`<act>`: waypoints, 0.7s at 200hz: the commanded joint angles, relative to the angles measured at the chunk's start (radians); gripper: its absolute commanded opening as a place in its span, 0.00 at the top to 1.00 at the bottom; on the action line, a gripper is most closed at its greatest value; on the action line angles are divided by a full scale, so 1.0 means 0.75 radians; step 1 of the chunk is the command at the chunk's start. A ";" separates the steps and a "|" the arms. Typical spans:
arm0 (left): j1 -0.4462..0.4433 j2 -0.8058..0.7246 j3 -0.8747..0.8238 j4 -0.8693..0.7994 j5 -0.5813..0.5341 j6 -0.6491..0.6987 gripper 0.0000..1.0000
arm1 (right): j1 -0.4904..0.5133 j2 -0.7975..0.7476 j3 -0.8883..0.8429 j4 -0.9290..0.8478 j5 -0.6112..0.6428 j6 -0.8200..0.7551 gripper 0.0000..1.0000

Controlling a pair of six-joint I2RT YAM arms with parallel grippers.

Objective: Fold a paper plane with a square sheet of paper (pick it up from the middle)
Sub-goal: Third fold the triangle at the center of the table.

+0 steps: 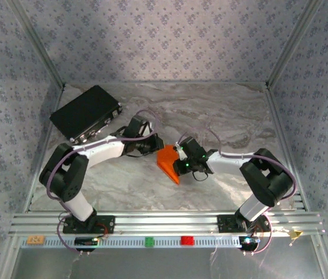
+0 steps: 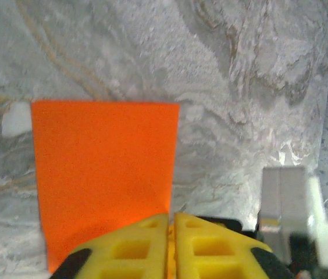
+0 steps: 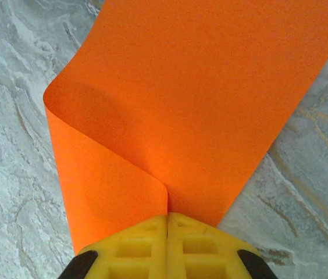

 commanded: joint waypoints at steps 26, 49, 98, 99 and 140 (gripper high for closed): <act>-0.070 -0.070 -0.216 0.367 0.100 -0.279 1.00 | -0.012 0.032 0.020 -0.033 0.041 0.003 0.98; -0.114 -0.054 -0.275 0.460 0.086 -0.341 1.00 | -0.012 0.030 0.015 -0.033 0.044 0.006 0.98; -0.154 0.018 -0.318 0.535 0.072 -0.388 1.00 | -0.012 0.023 0.001 -0.031 0.044 0.012 0.98; -0.154 0.018 -0.318 0.536 0.073 -0.388 1.00 | -0.012 0.022 0.001 -0.031 0.043 0.012 0.98; -0.162 0.062 -0.301 0.513 0.067 -0.376 1.00 | -0.012 0.020 -0.005 -0.033 0.046 0.010 0.98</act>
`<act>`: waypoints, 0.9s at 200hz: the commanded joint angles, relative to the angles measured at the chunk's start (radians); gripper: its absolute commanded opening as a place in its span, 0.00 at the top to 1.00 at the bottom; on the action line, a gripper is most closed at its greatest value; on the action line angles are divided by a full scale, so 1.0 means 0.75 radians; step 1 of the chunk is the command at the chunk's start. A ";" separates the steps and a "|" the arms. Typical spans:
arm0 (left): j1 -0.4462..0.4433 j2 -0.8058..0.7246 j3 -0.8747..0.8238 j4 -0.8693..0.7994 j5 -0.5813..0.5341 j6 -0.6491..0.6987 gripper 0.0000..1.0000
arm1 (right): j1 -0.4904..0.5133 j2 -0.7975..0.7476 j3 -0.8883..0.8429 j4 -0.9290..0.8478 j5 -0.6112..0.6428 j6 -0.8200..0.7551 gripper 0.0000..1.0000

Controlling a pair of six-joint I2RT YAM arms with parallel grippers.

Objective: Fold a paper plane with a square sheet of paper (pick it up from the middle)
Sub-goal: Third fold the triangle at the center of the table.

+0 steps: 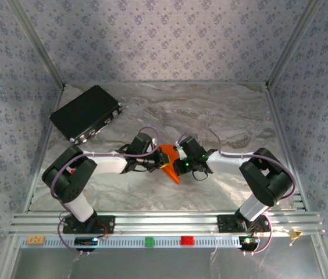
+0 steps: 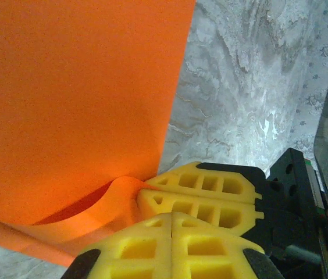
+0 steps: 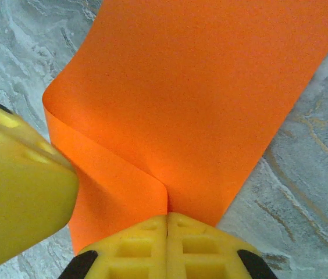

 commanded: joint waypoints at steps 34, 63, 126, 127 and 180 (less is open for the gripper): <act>-0.015 0.052 -0.006 0.021 -0.002 0.003 1.00 | -0.012 0.014 -0.012 -0.032 0.043 0.006 0.98; -0.017 0.093 0.011 -0.002 0.014 0.027 1.00 | -0.012 0.009 -0.018 -0.036 0.045 0.003 0.98; -0.023 0.098 0.018 -0.079 -0.022 0.069 1.00 | -0.013 -0.002 -0.024 -0.035 0.045 0.006 0.98; -0.022 0.098 0.019 -0.079 -0.022 0.070 1.00 | -0.013 -0.001 -0.024 -0.035 0.045 0.006 0.98; -0.025 0.146 0.012 -0.098 -0.036 0.093 1.00 | -0.013 -0.004 -0.025 -0.033 0.043 0.008 0.98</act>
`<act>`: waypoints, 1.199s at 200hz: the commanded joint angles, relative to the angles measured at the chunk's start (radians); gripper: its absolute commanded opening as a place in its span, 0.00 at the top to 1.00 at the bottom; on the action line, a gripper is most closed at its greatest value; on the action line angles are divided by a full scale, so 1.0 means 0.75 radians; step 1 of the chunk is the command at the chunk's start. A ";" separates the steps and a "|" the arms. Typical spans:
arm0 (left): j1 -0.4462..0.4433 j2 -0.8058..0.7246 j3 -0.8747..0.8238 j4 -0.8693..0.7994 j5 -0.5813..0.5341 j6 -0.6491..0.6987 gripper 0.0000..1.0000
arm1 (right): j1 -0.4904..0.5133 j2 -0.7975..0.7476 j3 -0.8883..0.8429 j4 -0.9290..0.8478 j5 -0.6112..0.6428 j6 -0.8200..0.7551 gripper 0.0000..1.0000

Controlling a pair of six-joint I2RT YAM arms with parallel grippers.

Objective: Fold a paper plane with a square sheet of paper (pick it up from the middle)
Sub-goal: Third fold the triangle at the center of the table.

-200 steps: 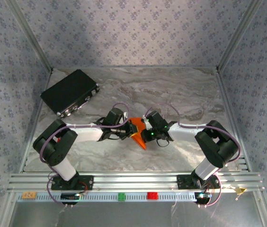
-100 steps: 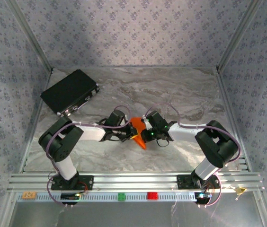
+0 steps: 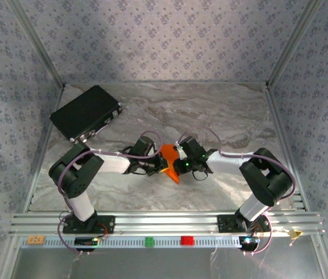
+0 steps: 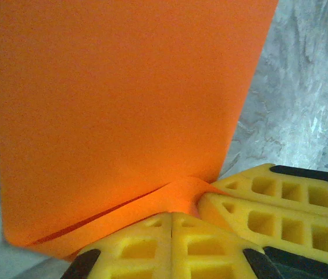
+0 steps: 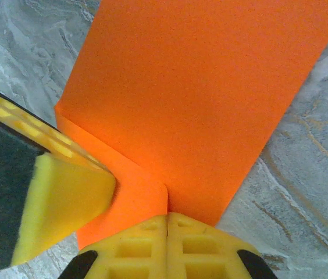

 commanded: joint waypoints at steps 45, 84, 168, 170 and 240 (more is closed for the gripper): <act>-0.023 0.083 0.022 -0.090 -0.031 0.064 1.00 | -0.012 -0.005 -0.009 -0.037 0.029 0.010 0.96; -0.026 0.075 0.029 -0.116 -0.040 0.075 1.00 | -0.026 -0.076 0.015 -0.062 0.000 0.040 0.85; -0.026 0.065 0.038 -0.121 -0.050 0.080 1.00 | -0.113 -0.267 -0.048 -0.028 -0.351 0.206 0.73; -0.026 0.065 0.037 -0.121 -0.049 0.080 1.00 | -0.110 -0.264 -0.050 -0.020 -0.362 0.214 0.74; -0.028 0.067 0.041 -0.121 -0.051 0.076 1.00 | 0.023 -0.127 -0.038 0.001 -0.390 0.231 0.94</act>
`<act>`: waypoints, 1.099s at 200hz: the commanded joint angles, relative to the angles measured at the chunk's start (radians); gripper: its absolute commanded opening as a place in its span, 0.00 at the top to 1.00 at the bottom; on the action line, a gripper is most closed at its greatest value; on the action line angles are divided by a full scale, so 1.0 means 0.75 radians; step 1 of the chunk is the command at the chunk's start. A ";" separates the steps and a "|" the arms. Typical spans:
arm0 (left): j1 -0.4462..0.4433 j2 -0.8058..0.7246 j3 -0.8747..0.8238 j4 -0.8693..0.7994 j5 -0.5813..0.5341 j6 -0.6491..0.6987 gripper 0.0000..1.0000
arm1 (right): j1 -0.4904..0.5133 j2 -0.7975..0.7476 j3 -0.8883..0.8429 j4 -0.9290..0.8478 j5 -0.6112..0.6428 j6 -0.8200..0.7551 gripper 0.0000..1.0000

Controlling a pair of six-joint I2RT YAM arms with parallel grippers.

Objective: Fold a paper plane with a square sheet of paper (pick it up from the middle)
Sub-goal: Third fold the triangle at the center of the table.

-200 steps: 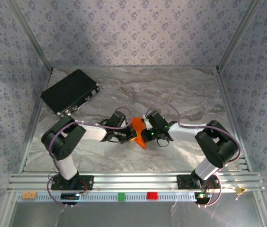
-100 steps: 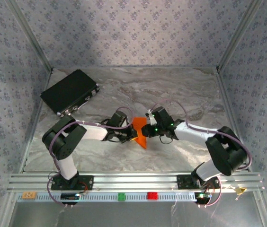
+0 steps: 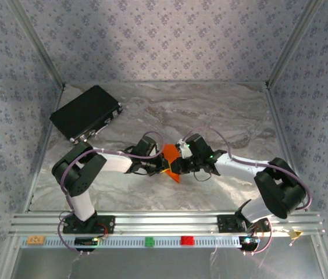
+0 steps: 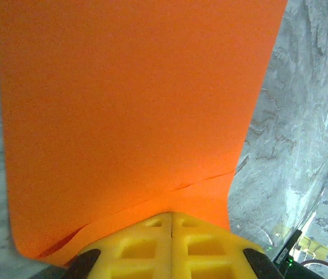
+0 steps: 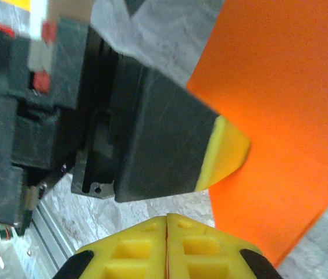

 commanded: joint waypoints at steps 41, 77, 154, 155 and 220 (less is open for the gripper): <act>-0.011 0.033 0.007 -0.096 -0.035 0.025 1.00 | 0.087 0.132 0.043 -0.012 0.051 0.010 0.95; -0.011 0.034 0.009 -0.101 -0.035 0.029 1.00 | 0.093 0.159 0.039 0.003 0.095 0.021 0.95; -0.011 0.035 0.016 -0.125 -0.042 0.036 1.00 | 0.087 0.114 -0.075 0.003 0.047 0.034 0.95; -0.012 0.035 0.017 -0.125 -0.042 0.037 1.00 | 0.087 0.112 -0.077 0.004 0.046 0.035 0.95; -0.010 0.033 0.023 -0.138 -0.041 0.043 1.00 | 0.085 0.007 -0.044 -0.017 0.038 0.072 0.93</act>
